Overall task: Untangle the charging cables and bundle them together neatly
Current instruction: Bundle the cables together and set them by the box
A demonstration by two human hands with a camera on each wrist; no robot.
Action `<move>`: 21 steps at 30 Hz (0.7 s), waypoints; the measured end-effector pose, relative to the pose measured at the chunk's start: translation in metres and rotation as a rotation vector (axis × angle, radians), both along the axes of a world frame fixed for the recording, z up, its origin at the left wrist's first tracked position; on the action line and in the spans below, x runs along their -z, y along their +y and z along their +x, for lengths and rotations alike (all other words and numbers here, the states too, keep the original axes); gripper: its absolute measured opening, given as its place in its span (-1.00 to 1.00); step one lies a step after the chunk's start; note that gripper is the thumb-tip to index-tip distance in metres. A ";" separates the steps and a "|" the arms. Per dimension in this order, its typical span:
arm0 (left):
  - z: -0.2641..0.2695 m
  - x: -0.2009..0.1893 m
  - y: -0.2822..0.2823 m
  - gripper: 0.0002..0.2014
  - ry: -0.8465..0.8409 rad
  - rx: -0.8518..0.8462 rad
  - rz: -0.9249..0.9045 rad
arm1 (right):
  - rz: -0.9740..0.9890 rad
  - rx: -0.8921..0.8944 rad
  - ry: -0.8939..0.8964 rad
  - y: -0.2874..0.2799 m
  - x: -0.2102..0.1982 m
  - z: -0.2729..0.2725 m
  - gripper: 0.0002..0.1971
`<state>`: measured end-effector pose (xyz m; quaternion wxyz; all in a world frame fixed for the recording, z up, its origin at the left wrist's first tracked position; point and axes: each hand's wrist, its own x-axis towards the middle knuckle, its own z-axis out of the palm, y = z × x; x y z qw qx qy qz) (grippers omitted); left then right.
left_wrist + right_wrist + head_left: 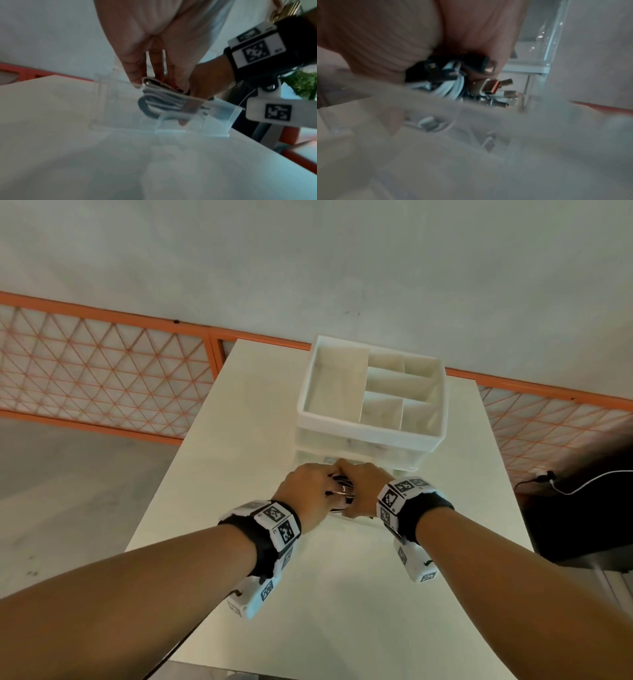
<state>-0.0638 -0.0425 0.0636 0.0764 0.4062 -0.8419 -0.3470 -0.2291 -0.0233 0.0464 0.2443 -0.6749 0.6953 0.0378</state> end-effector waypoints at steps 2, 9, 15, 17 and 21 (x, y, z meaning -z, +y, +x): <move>-0.005 0.012 0.001 -0.73 -0.061 0.004 -0.038 | -0.036 0.018 -0.055 0.006 0.005 -0.006 -0.21; -0.018 0.032 -0.005 -0.67 -0.239 0.059 -0.156 | -0.089 0.097 -0.080 0.043 -0.021 -0.025 -0.20; -0.017 0.021 -0.009 -0.79 -0.211 0.103 -0.191 | -0.510 -0.093 0.178 0.107 0.004 0.004 -0.45; -0.016 0.019 -0.007 -0.76 -0.206 0.136 -0.219 | -0.570 -0.093 0.223 0.115 0.028 0.014 -0.46; -0.015 0.018 -0.008 -0.72 -0.186 0.181 -0.240 | -0.743 -0.054 0.190 0.100 0.039 0.013 -0.63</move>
